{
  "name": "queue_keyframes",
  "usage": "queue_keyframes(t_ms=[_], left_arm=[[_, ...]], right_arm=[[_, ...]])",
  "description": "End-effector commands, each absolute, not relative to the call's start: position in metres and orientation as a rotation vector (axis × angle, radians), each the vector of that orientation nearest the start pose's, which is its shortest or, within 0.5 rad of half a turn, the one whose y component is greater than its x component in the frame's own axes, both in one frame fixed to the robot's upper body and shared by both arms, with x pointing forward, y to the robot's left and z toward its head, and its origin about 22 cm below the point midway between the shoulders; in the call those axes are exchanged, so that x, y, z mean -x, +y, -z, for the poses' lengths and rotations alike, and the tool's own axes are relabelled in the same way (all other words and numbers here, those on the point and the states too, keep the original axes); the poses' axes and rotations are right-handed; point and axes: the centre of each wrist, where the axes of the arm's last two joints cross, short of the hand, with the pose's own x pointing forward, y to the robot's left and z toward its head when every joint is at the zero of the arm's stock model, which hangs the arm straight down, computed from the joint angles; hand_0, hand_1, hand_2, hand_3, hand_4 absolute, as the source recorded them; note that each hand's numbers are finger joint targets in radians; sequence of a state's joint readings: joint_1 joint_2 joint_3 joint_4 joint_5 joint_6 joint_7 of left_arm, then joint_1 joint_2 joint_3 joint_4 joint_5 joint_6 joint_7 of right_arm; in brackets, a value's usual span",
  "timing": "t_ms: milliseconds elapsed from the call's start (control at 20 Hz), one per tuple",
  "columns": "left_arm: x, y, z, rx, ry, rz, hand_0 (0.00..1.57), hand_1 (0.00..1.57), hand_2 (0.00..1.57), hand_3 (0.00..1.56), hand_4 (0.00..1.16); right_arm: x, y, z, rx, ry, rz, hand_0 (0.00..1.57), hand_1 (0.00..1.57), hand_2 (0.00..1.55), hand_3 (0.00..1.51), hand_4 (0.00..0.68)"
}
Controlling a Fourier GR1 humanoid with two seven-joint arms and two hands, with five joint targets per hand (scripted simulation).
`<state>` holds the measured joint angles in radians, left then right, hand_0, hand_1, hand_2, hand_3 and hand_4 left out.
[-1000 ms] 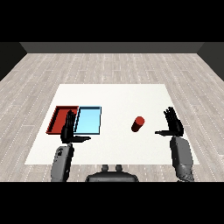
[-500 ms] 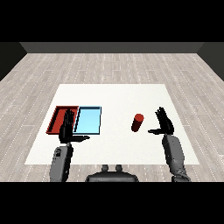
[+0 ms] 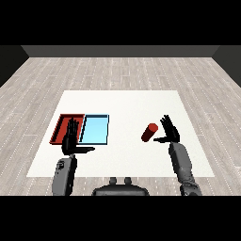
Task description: Pick the red can and put it in the red box
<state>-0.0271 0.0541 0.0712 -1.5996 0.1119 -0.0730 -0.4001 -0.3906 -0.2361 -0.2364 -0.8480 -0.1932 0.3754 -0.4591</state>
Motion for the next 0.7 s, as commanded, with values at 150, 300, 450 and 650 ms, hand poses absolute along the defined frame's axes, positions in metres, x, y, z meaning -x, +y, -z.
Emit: queue_keyframes(t_ms=[150,300,450,650], left_arm=[[-0.263,0.272,-0.008,0.045,-2.027,-0.045,0.0,0.0,0.0,0.0,0.0],[-0.256,0.238,-0.013,0.068,-2.03,-0.057,0.0,0.0,0.0,0.0,0.0],[-0.249,0.25,-0.023,0.053,-2.035,-0.057,0.0,0.0,0.0,0.0,0.0],[-0.246,0.254,-0.014,0.015,-2.032,-0.056,0.0,0.0,0.0,0.0,0.0]], right_arm=[[-0.316,-0.313,0.052,-0.284,-1.703,0.031,0.0,0.0,0.0,0.0,0.0],[-0.337,-0.317,0.047,-0.282,-1.671,0.018,0.0,0.0,0.0,0.0,0.0],[-0.312,-0.298,0.076,-0.299,-1.672,0.023,0.0,0.0,0.0,0.0,0.0],[-0.347,-0.297,0.057,-0.305,-1.669,0.042,0.0,0.0,0.0,0.0,0.0]])
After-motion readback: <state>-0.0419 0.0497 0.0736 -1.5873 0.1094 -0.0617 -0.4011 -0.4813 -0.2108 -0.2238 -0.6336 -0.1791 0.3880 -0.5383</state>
